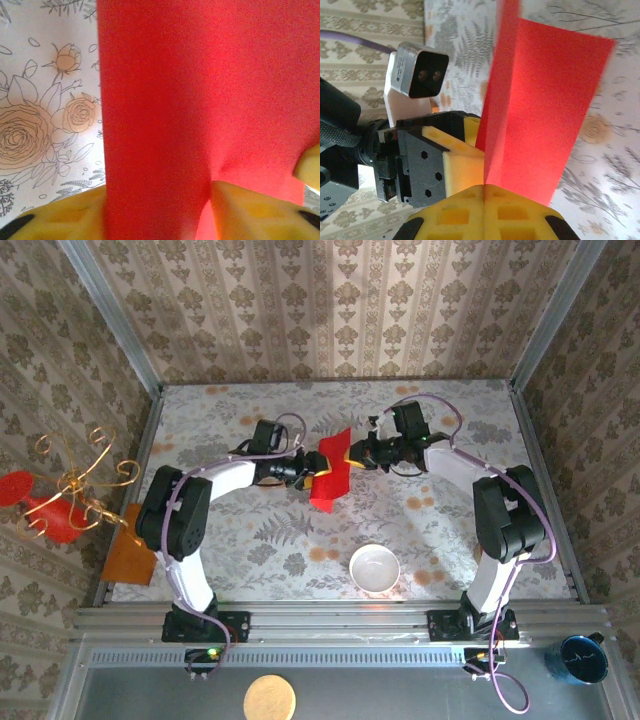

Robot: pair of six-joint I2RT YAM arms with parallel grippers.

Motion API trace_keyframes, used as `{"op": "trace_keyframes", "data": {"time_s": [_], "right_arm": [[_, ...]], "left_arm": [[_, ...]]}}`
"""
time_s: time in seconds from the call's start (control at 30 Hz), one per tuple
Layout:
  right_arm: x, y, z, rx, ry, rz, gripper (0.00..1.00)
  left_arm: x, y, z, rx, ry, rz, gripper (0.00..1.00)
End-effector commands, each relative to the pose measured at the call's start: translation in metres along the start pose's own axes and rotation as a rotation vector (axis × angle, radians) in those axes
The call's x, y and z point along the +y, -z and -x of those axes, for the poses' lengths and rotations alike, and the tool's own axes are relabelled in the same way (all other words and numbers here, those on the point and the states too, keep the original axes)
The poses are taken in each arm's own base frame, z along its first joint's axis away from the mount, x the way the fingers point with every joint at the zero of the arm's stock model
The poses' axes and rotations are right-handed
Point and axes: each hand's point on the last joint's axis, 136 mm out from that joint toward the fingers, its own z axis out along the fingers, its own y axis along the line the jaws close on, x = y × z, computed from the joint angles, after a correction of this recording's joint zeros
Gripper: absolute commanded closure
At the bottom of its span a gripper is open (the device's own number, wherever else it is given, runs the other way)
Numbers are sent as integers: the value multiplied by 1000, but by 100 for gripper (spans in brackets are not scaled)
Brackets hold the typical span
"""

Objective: Fold a paper plane with a square sheet of paper (pick it up from the middle)
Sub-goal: First fold in half a square sheet of paper at the center of the table.

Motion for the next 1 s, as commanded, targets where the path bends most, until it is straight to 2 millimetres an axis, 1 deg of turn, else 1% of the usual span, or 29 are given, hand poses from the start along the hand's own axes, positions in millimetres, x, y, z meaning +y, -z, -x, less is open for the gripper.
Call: {"op": "trace_keyframes", "data": {"time_s": [0.0,0.1,0.23,0.3,0.4,0.53,0.67,0.7,0.77,0.87,0.97], "right_arm": [[-15,10,0,-10,-25,-77,93],[-20,7,0,-1,-34,-89,93],[-29,-5,-2,9,-57,-93,93],[-32,-13,-2,14,-66,-88,93],[-36,-28,-3,25,-80,-83,93],[-40,-45,-3,29,-94,-71,93],[-47,-55,-2,22,-114,-71,93],[-50,-56,-2,21,-117,-81,93],[-57,-59,-6,26,-127,-102,92],[-67,-62,-13,24,-149,-126,92],[-74,-66,-20,25,-177,-125,92]], "left_arm": [[-9,2,14,-39,-26,-8,43],[0,3,13,-45,-27,28,34],[22,16,16,-93,-4,92,24],[35,23,15,-112,10,130,21],[45,31,14,-128,21,161,19],[51,37,13,-142,6,213,17],[52,39,11,-147,-9,252,14],[53,39,10,-145,-8,262,13],[53,37,8,-141,-14,278,8],[51,32,4,-124,-29,287,8],[51,26,-1,-100,-55,316,11]]}}
